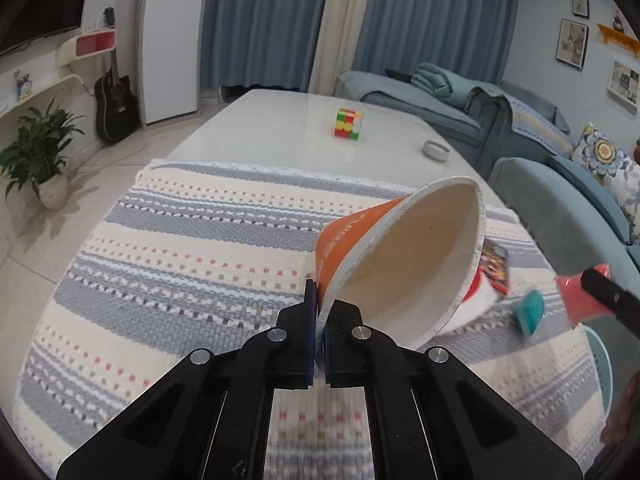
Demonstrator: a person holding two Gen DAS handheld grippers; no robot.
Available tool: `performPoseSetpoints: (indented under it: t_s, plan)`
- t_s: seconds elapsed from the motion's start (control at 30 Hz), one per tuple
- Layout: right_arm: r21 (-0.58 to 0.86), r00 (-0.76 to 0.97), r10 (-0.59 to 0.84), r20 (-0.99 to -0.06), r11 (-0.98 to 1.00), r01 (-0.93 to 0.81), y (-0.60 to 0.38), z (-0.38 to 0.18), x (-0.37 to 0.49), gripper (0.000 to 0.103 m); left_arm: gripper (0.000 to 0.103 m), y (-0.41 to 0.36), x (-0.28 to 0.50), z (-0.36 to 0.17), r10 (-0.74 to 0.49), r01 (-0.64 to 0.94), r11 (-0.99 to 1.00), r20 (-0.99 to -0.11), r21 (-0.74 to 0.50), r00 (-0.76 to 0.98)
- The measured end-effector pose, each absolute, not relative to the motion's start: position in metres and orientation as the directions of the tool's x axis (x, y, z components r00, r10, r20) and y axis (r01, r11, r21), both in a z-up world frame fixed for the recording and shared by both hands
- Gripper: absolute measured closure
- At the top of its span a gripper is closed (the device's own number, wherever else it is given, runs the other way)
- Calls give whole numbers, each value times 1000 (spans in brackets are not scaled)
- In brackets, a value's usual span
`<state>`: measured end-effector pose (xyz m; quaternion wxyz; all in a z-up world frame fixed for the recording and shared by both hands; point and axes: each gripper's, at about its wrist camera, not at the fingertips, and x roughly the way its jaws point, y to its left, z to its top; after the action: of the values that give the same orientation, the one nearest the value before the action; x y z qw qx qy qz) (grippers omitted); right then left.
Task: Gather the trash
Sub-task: 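Grasp the orange paper cup with left tool while right tool grasps the pink clay pack, then carry the orange cup and pink clay over the blue basket and open both tools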
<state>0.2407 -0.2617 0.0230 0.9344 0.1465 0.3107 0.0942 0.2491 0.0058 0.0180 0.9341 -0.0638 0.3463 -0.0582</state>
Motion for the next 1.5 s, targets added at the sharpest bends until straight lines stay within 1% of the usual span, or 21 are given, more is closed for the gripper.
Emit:
performPoseSetpoints:
  t_s: [0.13,0.27,0.37,0.5,0.67,0.77,0.93,1.03,1.13,1.37,1.5]
  plan:
    - [356,844,201,-496,934,-13,-282,34,211,74,102,2,223,38,-177,94,982,-619,-164,765]
    - [331,878,69,-474,938,105,-294,28,165,74,102,-3,203,52,-196,112,978,-603,-175,773]
    - [390,883,63,-465,910,141,-309,25,138,74,102,-10,187,65,-220,129,973,-593,-192,775]
    - [362,892,-22,-451,910,205,-328,29,110,74,102,-26,170,78,-229,160,973,-580,-167,782]
    - [389,903,-99,-419,878,277,-356,27,80,74,102,-52,153,88,-254,201,967,-570,-155,781]
    - [370,901,-136,-413,878,303,-367,27,68,74,102,-74,144,92,-243,220,969,-553,-110,797]
    - [379,897,-139,-420,871,313,-382,22,58,74,102,-103,136,97,-280,268,958,-543,-103,792]
    - [317,885,-187,-427,885,340,-380,25,58,74,102,-123,132,98,-299,300,950,-541,-89,786]
    - [293,885,-212,-414,890,350,-382,28,57,74,102,-140,130,97,-322,326,941,-544,-93,775]
    - [324,884,-240,-402,865,383,-406,26,45,74,102,-174,131,87,-364,364,924,-559,-116,745]
    - [307,874,-277,-400,858,413,-418,26,39,74,102,-194,132,80,-384,387,914,-572,-123,725]
